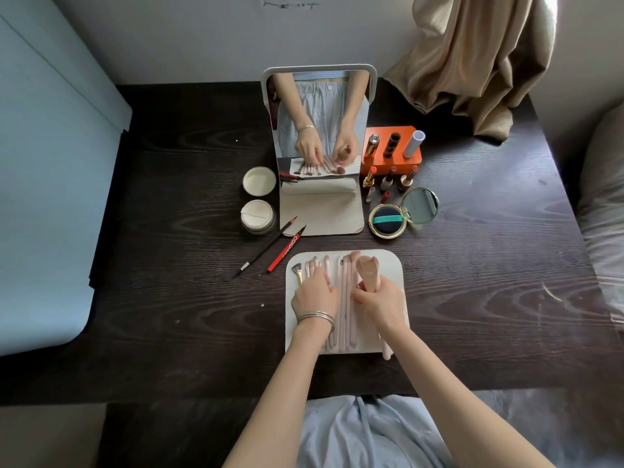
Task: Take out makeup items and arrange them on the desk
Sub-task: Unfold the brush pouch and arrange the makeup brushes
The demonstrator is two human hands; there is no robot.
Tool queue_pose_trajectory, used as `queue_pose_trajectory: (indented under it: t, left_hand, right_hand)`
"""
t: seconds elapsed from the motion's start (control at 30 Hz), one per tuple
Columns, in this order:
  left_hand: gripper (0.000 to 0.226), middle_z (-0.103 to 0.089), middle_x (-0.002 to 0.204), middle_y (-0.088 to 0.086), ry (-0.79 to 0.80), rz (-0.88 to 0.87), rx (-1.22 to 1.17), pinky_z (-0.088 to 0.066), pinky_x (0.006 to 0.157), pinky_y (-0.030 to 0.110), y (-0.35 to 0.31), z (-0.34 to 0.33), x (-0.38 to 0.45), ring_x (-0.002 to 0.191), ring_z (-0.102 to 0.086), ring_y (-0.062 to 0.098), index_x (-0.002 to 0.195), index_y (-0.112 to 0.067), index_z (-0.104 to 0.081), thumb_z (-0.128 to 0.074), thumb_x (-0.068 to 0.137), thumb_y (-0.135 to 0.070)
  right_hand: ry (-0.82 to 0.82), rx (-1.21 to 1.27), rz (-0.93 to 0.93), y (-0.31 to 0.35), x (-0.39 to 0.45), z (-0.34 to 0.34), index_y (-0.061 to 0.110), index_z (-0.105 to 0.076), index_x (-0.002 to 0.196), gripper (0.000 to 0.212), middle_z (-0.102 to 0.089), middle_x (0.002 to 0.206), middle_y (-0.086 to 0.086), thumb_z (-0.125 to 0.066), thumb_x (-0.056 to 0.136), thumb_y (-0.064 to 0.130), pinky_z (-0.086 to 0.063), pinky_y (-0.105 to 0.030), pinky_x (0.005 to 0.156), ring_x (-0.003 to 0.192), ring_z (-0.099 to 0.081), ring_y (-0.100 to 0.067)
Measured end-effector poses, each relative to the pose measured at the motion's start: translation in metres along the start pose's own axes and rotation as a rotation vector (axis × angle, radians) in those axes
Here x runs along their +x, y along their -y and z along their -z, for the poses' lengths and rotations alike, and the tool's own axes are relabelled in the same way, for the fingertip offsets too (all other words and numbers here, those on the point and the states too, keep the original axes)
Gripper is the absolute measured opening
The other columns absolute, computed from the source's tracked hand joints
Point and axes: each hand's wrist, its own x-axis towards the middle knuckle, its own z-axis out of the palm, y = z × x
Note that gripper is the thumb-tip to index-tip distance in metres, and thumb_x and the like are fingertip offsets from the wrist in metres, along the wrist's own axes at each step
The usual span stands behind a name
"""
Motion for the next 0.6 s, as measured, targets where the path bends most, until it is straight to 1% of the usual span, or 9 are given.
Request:
queue_pose_trajectory:
  t: [0.1, 0.17, 0.2, 0.3, 0.4, 0.5, 0.6]
  left_hand:
    - [0.022, -0.066, 0.104, 0.008, 0.033, -0.082, 0.103, -0.050, 0.079, 0.035, -0.004, -0.005, -0.004, 0.099, -0.061, 0.029, 0.108, -0.017, -0.059, -0.044, 0.095, -0.027]
    - [0.024, -0.065, 0.106, 0.009, 0.046, -0.095, 0.129, -0.050, 0.080, 0.035, -0.008, -0.008, -0.004, 0.102, -0.061, 0.028, 0.110, -0.016, -0.058, -0.047, 0.094, -0.030]
    - [0.025, -0.065, 0.107, 0.009, 0.053, -0.104, 0.144, -0.050, 0.081, 0.035, -0.009, -0.009, -0.003, 0.102, -0.061, 0.028, 0.112, -0.015, -0.056, -0.048, 0.094, -0.031]
    - [0.025, -0.064, 0.109, 0.010, 0.056, -0.125, 0.159, -0.050, 0.080, 0.035, -0.013, -0.010, -0.003, 0.104, -0.061, 0.029, 0.117, -0.014, -0.050, -0.046, 0.095, -0.026]
    - [0.026, -0.064, 0.109, 0.010, 0.064, -0.104, 0.152, -0.049, 0.078, 0.035, -0.014, -0.009, -0.004, 0.103, -0.061, 0.029, 0.117, -0.012, -0.048, -0.047, 0.094, -0.025]
    - [0.030, -0.065, 0.107, 0.011, 0.068, -0.062, 0.111, -0.050, 0.077, 0.035, -0.013, -0.008, -0.004, 0.100, -0.063, 0.029, 0.119, -0.009, -0.044, -0.048, 0.093, -0.024]
    - [0.036, -0.065, 0.106, 0.012, 0.059, -0.045, 0.086, -0.050, 0.076, 0.036, -0.012, -0.007, -0.004, 0.097, -0.064, 0.028, 0.125, -0.009, -0.039, -0.048, 0.093, -0.023]
  right_hand:
    - [-0.062, 0.043, -0.034, -0.005, -0.001, 0.003, 0.002, -0.058, 0.085, 0.013, -0.060, 0.076, -0.007, -0.063, 0.078, 0.012, -0.039, -0.026, 0.059, 0.072, -0.054, -0.018]
    - [-0.040, 0.036, -0.035, -0.008, -0.001, 0.004, 0.002, -0.057, 0.083, 0.012, -0.059, 0.075, -0.006, -0.063, 0.078, 0.011, -0.038, -0.021, 0.056, 0.070, -0.053, -0.016]
    - [-0.029, 0.030, -0.031, -0.009, 0.000, 0.005, 0.004, -0.056, 0.081, 0.011, -0.059, 0.074, -0.005, -0.064, 0.078, 0.012, -0.039, -0.021, 0.056, 0.070, -0.053, -0.015]
    - [-0.015, 0.023, -0.016, -0.007, 0.001, 0.004, 0.008, -0.055, 0.076, 0.012, -0.061, 0.073, -0.006, -0.066, 0.076, 0.013, -0.042, -0.027, 0.062, 0.070, -0.055, -0.016]
    - [0.020, -0.006, 0.003, -0.004, 0.002, -0.001, 0.007, -0.056, 0.076, 0.014, -0.060, 0.070, -0.003, -0.068, 0.076, 0.014, -0.041, -0.024, 0.059, 0.068, -0.056, -0.016]
    - [0.045, -0.021, -0.003, -0.003, 0.005, -0.006, 0.006, -0.059, 0.078, 0.015, -0.065, 0.076, -0.009, -0.069, 0.075, 0.016, -0.043, -0.030, 0.063, 0.075, -0.061, -0.022]
    - [0.055, -0.018, 0.000, -0.002, 0.006, -0.008, 0.004, -0.063, 0.083, 0.015, -0.068, 0.080, -0.011, -0.070, 0.075, 0.015, -0.048, -0.035, 0.070, 0.079, -0.063, -0.024]
